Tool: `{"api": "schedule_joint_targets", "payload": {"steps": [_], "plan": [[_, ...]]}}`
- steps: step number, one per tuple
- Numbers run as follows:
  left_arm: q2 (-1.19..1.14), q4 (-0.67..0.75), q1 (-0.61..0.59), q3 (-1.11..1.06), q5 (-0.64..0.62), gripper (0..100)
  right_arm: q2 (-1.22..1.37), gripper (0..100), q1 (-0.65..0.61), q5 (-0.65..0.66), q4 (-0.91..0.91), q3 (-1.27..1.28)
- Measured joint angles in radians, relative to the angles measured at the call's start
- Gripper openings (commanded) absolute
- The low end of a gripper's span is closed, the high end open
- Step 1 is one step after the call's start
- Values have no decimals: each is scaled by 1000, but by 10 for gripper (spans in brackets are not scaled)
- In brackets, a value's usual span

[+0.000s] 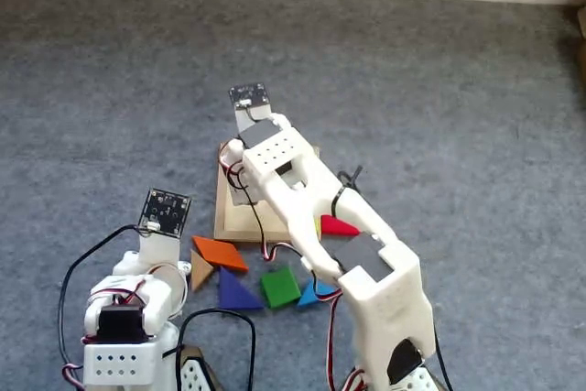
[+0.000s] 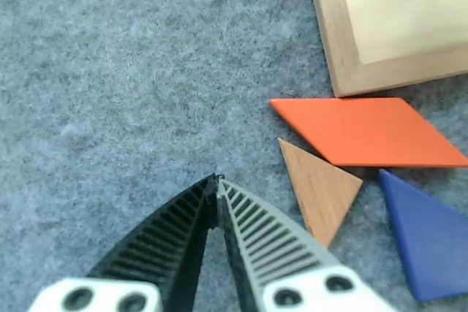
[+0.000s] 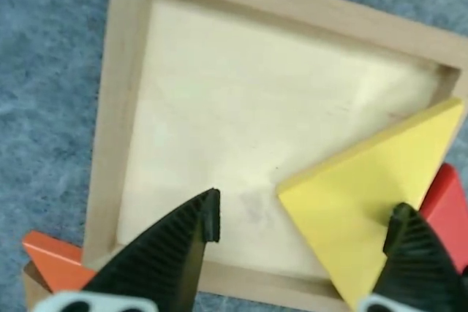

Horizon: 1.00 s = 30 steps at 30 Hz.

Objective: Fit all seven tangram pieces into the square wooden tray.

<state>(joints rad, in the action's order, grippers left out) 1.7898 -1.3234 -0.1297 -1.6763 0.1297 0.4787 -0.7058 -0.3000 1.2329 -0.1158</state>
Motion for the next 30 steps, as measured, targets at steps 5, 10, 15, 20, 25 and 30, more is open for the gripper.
{"api": "schedule_joint_targets", "payload": {"steps": [5,10,15,20,25,30], "plan": [[0,0,0,0,0,7,3,328,-8,3,-14,0],[0,0,0,0,0,7,3,328,-8,3,-15,0],[0,0,0,0,0,7,-3,328,-8,3,-9,0],[0,0,0,0,0,7,-115,328,8,87,64,6],[0,0,0,0,0,7,-258,328,66,186,127,20],[0,0,0,0,0,7,-301,328,77,239,144,129]]}}
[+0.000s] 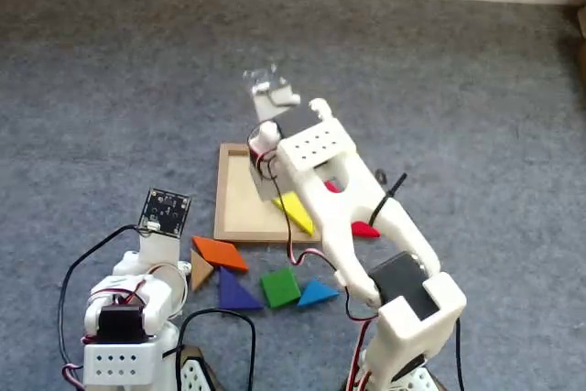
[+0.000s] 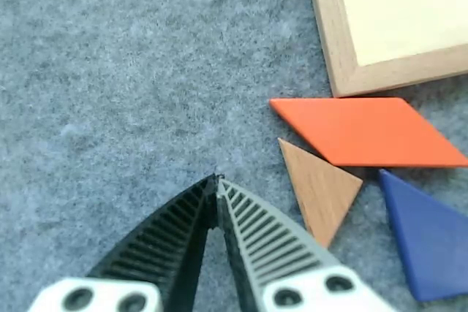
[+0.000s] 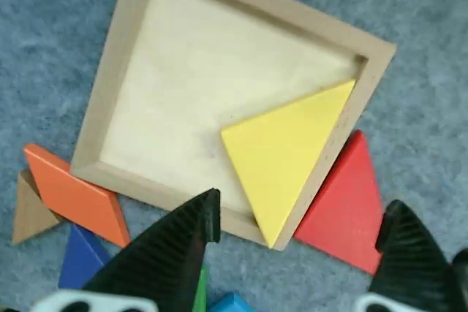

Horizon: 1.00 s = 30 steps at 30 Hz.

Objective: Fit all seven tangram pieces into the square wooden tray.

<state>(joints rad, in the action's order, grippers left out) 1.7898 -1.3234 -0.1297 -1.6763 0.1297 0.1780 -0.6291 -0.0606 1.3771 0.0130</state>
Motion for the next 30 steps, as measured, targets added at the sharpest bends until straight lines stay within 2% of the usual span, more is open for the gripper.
{"api": "schedule_joint_targets", "payload": {"steps": [10,19,30], "plan": [[0,0,0,0,0,7,-2,328,-97,3,-222,242],[0,0,0,0,0,7,-2,328,-97,8,-413,339],[0,0,0,0,0,7,-2,328,-20,66,-499,339]]}}
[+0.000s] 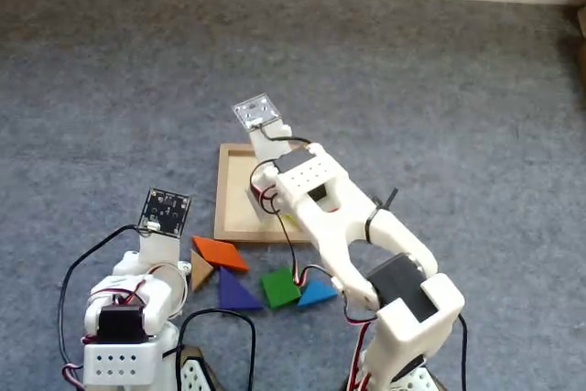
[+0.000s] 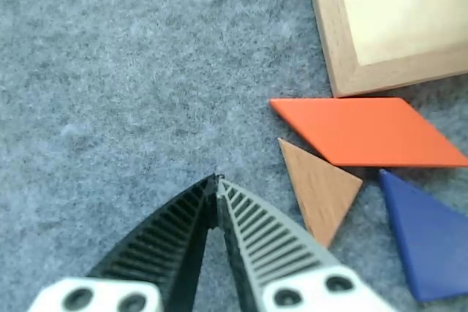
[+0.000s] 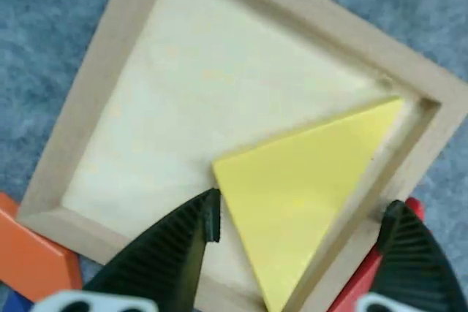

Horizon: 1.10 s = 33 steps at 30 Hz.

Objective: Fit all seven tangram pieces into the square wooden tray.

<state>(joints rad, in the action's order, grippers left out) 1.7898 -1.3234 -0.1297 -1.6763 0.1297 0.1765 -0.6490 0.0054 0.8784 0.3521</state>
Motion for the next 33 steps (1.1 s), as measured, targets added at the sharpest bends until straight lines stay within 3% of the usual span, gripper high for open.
{"api": "schedule_joint_targets", "payload": {"steps": [10,16,22,33], "plan": [[0,0,0,0,0,7,-173,330,61,17,190,0],[0,0,0,0,0,7,-201,332,173,196,285,0],[0,0,0,0,0,7,-203,332,196,318,269,66],[0,0,0,0,0,7,-23,332,250,338,190,81]]}}
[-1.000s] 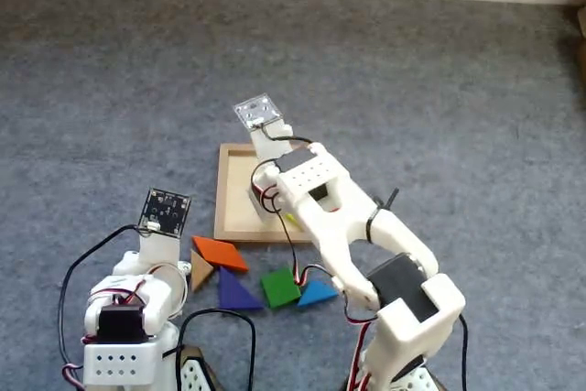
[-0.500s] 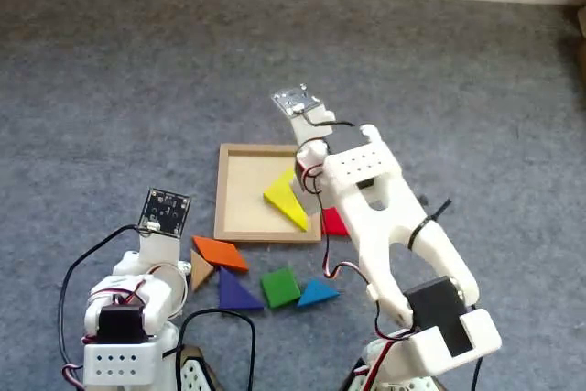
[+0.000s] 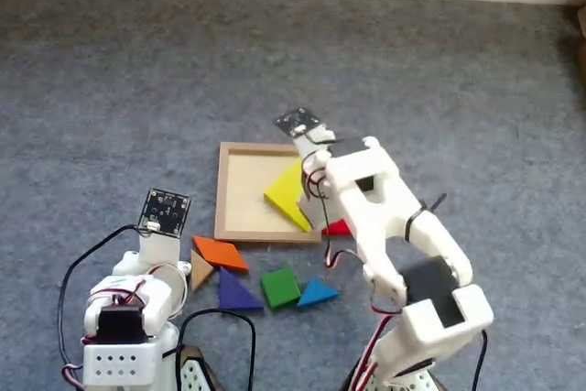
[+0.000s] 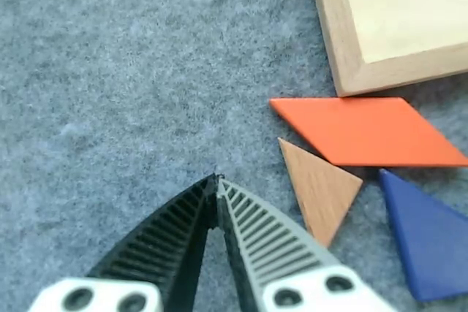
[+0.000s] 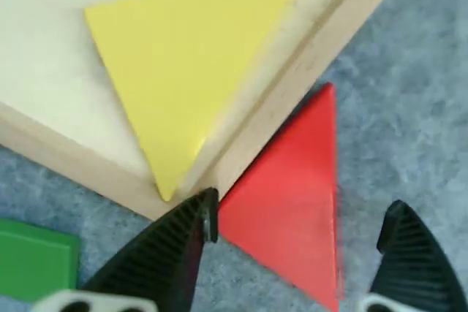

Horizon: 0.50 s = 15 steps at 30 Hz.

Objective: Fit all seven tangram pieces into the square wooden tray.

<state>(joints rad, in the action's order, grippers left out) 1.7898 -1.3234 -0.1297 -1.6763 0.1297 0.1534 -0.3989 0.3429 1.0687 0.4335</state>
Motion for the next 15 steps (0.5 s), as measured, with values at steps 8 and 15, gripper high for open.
{"api": "schedule_joint_targets", "payload": {"steps": [8,15], "plan": [[0,0,0,0,0,7,52,332,132,-3,-2,-49],[0,0,0,0,0,7,54,332,146,0,25,-49]]}}
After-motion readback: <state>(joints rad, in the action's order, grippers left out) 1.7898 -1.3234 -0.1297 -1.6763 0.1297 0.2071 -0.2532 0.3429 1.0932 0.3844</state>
